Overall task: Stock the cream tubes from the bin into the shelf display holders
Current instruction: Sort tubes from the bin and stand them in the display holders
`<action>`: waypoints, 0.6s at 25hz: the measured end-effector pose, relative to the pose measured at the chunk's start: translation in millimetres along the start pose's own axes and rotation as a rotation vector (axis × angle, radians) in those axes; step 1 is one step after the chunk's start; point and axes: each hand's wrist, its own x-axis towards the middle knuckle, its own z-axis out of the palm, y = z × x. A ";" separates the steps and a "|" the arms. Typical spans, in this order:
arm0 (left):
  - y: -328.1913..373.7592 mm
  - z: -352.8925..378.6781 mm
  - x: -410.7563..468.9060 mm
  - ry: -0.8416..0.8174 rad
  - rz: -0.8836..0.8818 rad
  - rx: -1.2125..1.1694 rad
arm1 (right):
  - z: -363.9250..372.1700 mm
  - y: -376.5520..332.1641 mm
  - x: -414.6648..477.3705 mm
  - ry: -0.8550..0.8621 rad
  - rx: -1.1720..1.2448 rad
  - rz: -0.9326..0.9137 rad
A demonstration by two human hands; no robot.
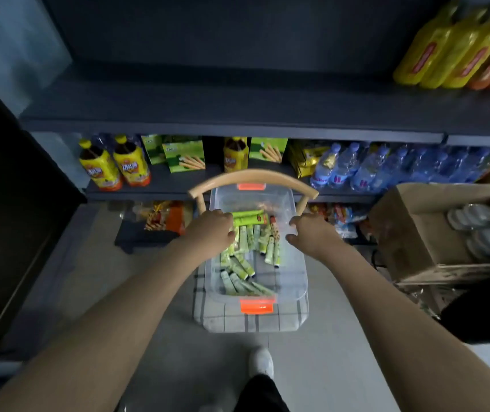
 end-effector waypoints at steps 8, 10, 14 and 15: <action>-22.9 127.2 72.7 -0.227 -0.177 -0.195 | 121.4 41.6 77.8 -0.302 0.081 0.003; -23.7 154.5 84.9 -0.261 -0.248 -0.246 | 149.3 47.9 91.7 -0.365 0.105 0.007; -29.2 208.3 105.1 -0.334 -0.372 -0.354 | 201.4 46.0 113.4 -0.478 0.156 0.018; -31.0 218.6 110.4 -0.335 -0.399 -0.380 | 212.0 44.0 119.2 -0.490 0.193 0.042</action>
